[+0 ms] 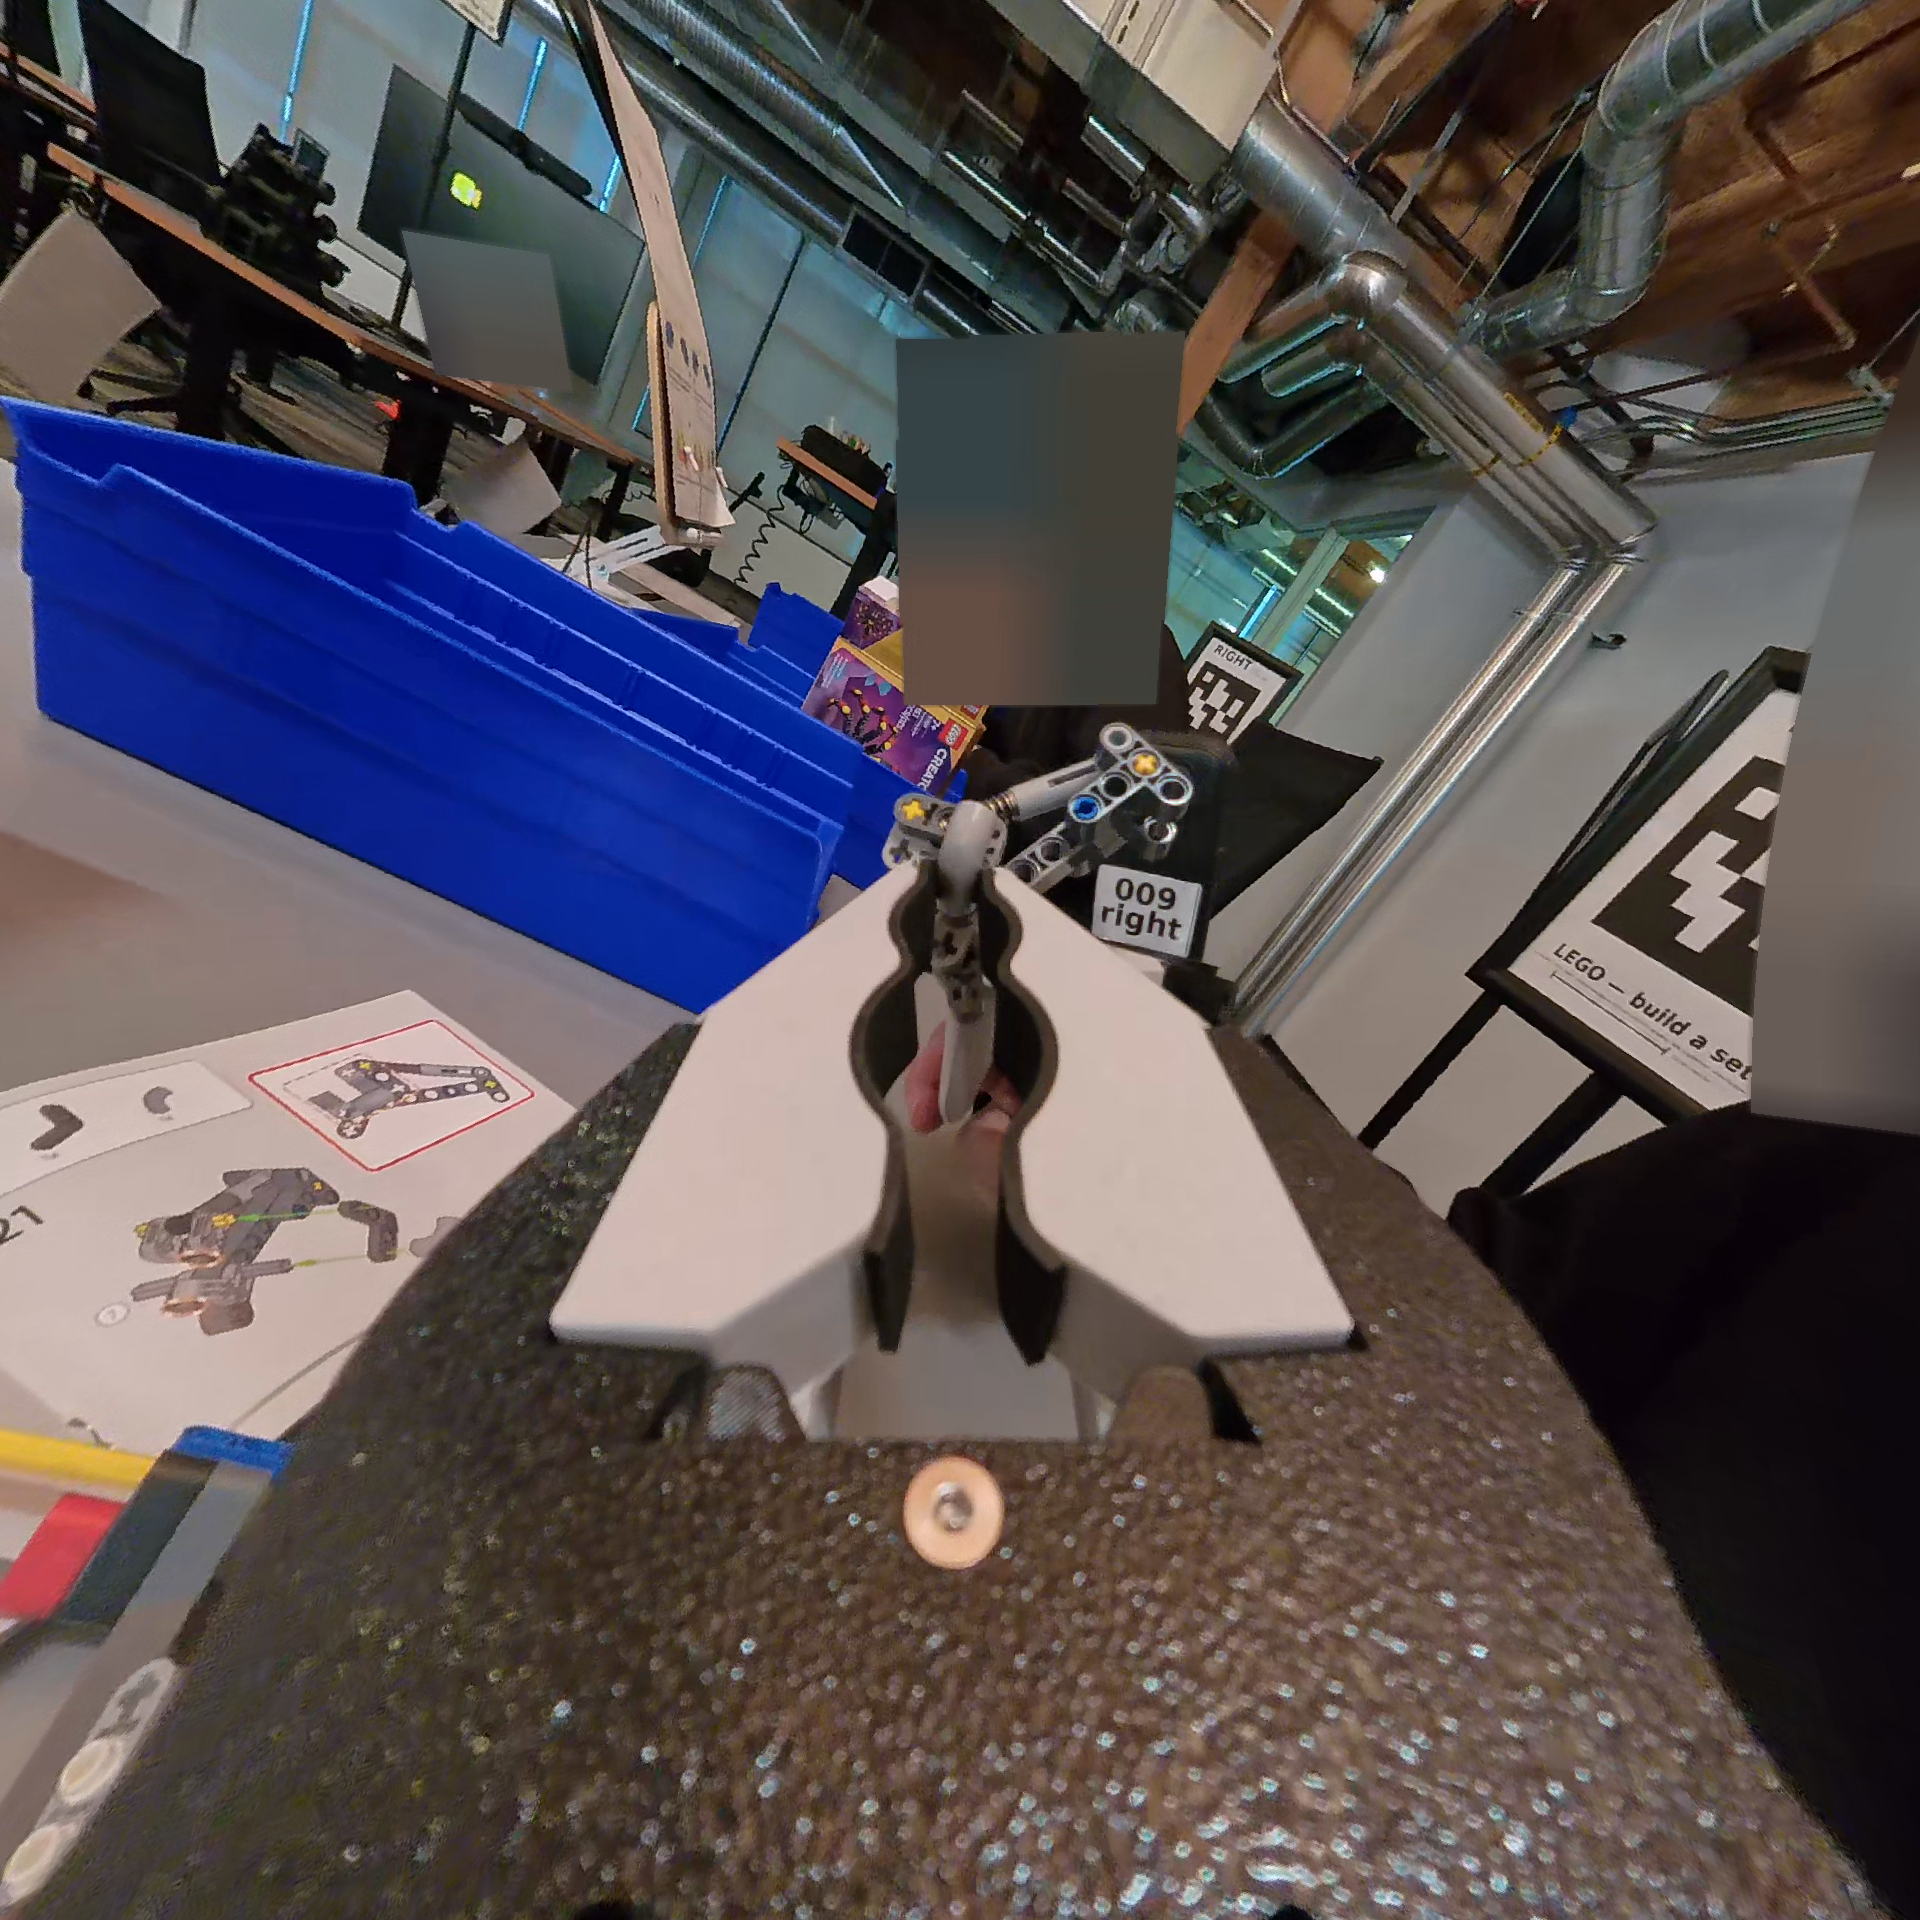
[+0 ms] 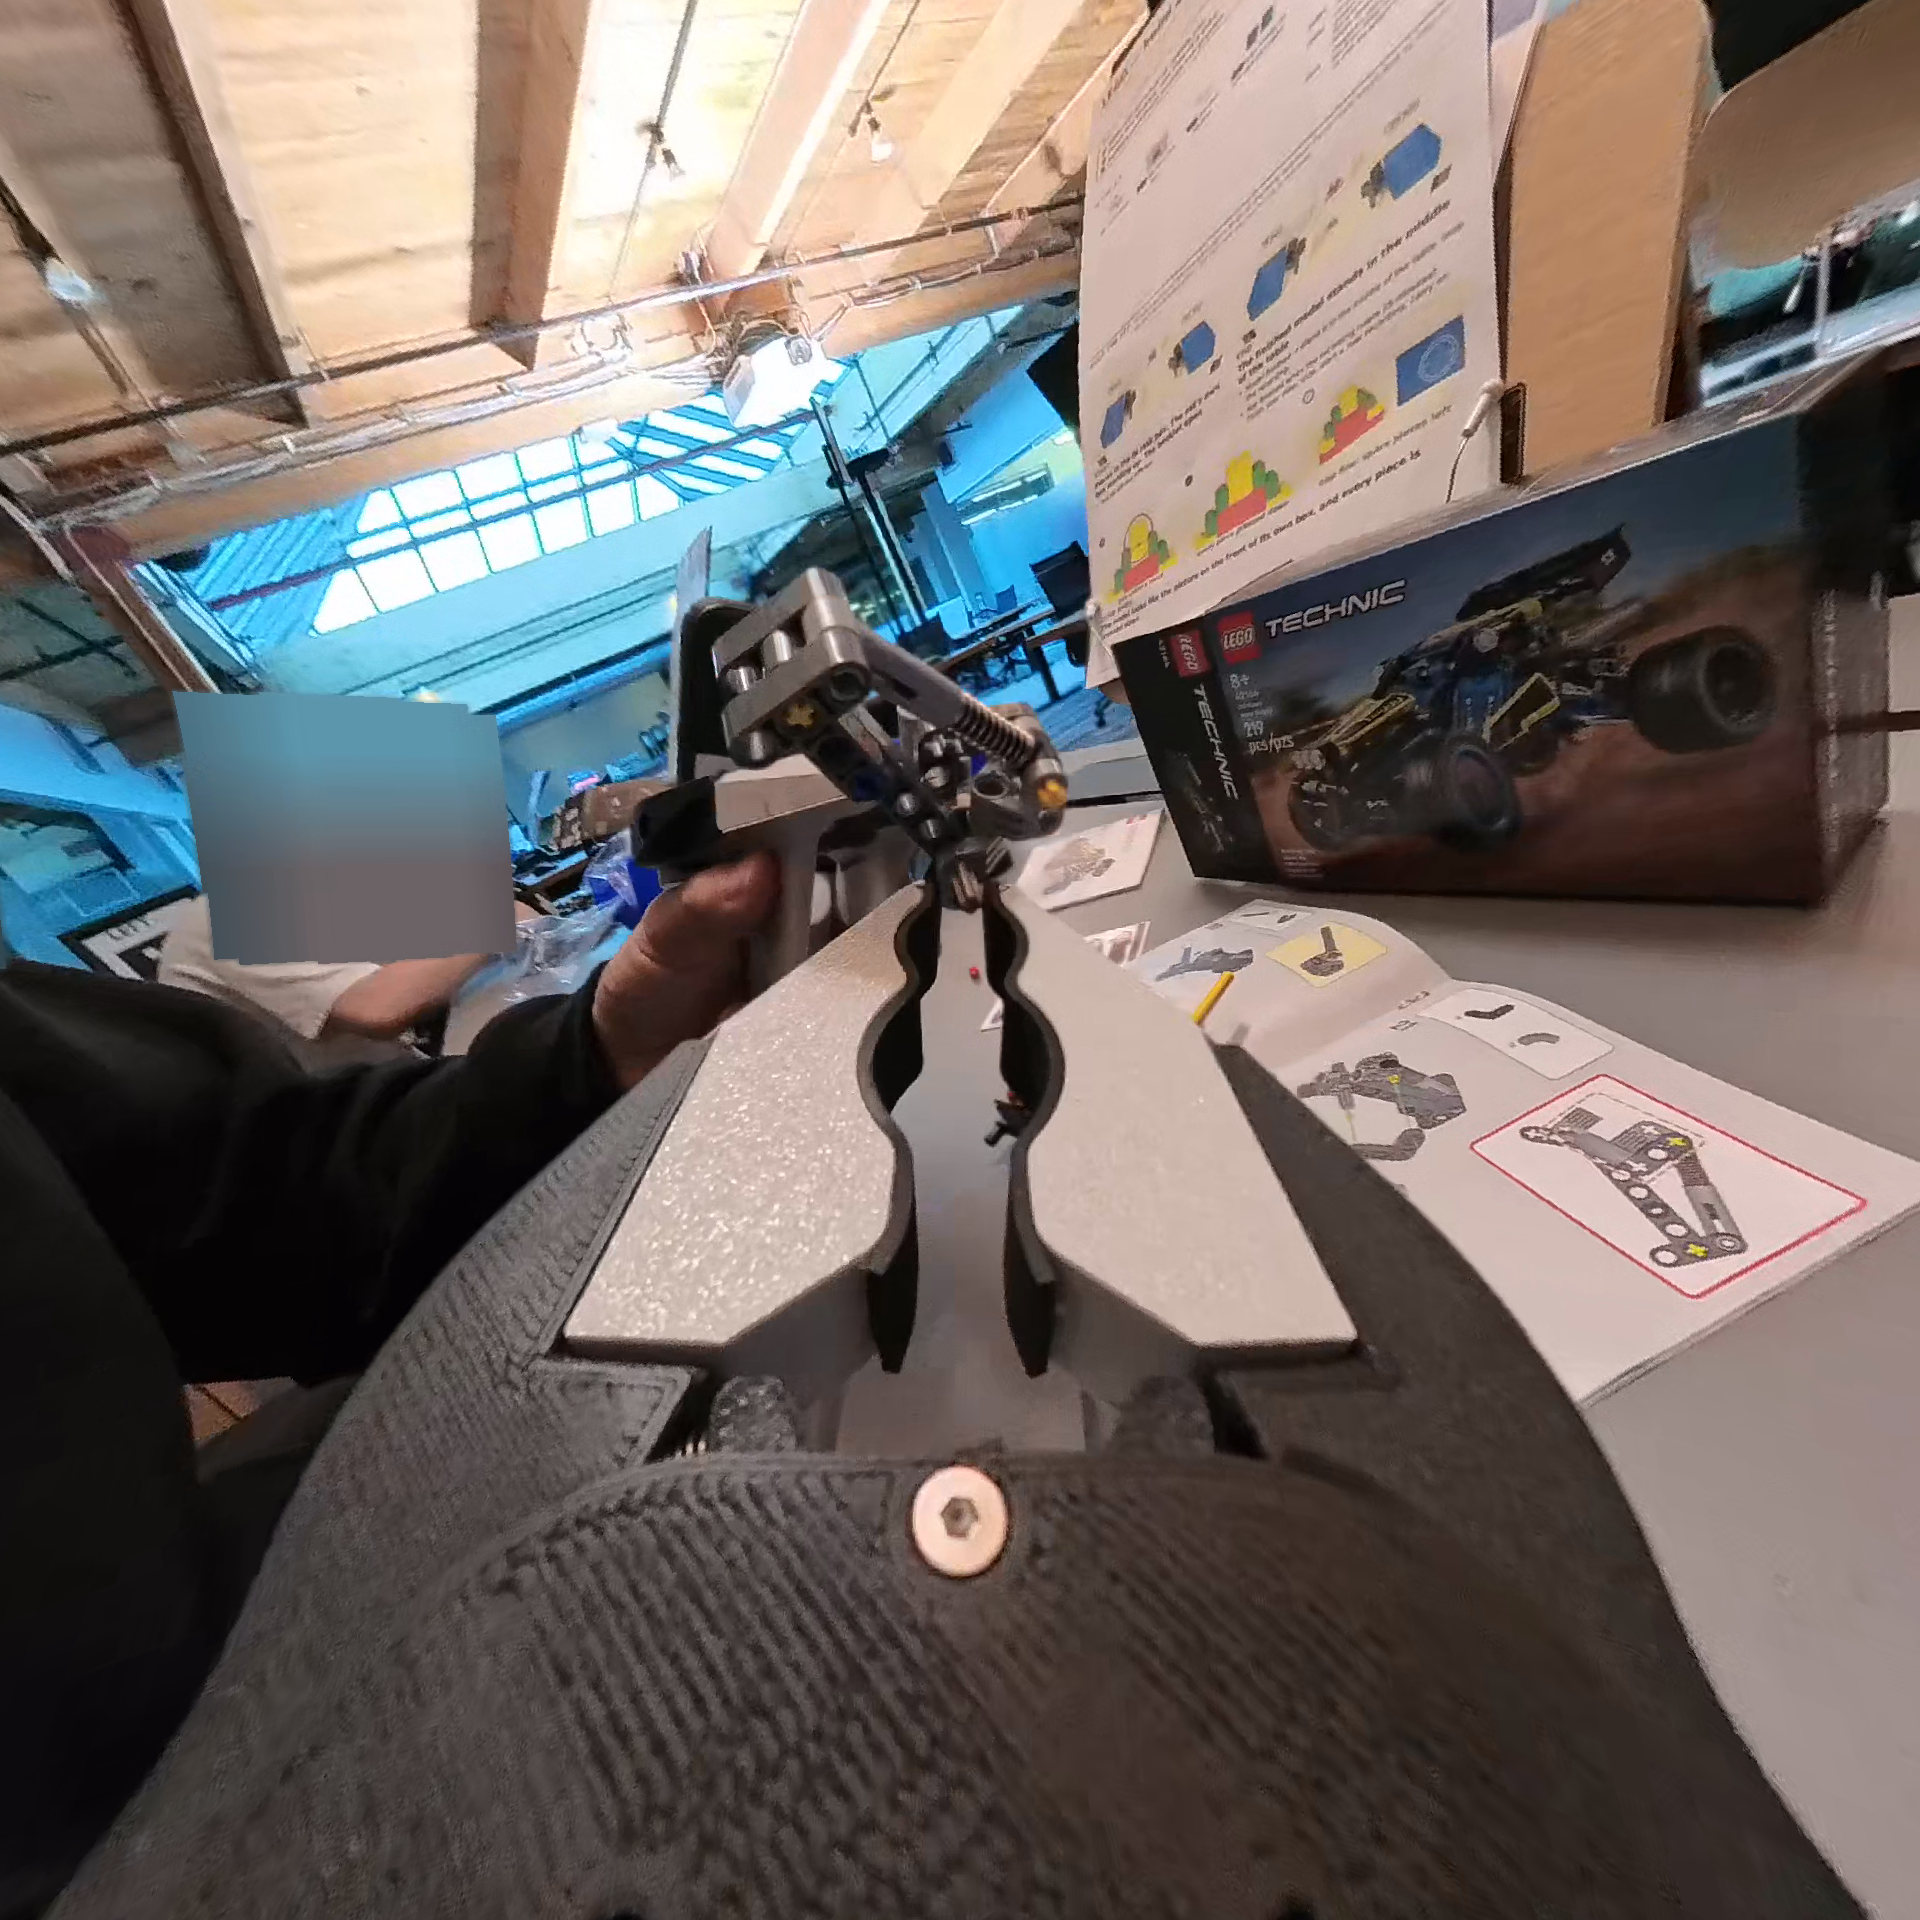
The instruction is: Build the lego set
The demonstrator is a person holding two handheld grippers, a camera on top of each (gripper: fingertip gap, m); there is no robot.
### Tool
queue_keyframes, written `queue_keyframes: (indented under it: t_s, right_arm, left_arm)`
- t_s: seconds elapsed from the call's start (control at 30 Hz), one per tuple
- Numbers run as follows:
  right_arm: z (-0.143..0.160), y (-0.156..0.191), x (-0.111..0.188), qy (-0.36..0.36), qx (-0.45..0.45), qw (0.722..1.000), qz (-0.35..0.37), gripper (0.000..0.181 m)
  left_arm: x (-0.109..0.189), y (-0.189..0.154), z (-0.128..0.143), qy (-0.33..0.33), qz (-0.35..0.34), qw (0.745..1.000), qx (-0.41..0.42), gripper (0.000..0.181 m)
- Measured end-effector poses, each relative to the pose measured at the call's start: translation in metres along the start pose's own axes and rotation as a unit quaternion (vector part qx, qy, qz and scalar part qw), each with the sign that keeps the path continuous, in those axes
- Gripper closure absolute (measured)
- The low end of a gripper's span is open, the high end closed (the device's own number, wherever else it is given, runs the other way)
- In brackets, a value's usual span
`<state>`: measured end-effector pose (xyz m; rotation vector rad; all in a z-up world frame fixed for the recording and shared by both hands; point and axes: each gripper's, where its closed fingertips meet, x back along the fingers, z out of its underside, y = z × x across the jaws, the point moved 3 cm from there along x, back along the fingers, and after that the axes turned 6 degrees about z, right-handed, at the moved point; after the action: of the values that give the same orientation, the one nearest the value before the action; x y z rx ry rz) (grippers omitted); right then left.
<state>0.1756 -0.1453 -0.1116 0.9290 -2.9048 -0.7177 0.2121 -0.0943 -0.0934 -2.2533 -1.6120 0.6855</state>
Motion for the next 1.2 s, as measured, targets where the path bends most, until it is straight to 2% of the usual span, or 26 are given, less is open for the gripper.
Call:
queue_keyframes:
  t_s: [0.4, 0.63, 0.73, 0.9, 1.2]
  right_arm:
    - [-0.002, 0.000, 0.001, -0.012, 0.006, 1.000, -0.004, 0.178]
    - [0.001, -0.005, 0.004, 0.024, 0.014, 1.000, 0.003, 0.179]
    - [0.003, -0.004, 0.004, 0.034, 0.011, 0.999, -0.008, 0.179]
    - [0.005, 0.001, 0.003, 0.045, 0.028, 0.998, -0.025, 0.178]
    - [0.012, 0.005, 0.003, 0.073, 0.045, 0.995, -0.046, 0.178]
  left_arm:
    - [0.001, 0.002, 0.000, -0.005, 0.003, 1.000, 0.004, 0.177]
    - [0.009, 0.009, 0.002, 0.096, -0.022, 0.991, -0.095, 0.174]
    - [0.011, 0.008, 0.005, 0.132, -0.015, 0.985, -0.109, 0.171]
    - [0.015, 0.005, 0.002, 0.138, 0.010, 0.985, -0.099, 0.176]
    - [0.019, 0.002, 0.008, 0.176, 0.031, 0.978, -0.106, 0.175]
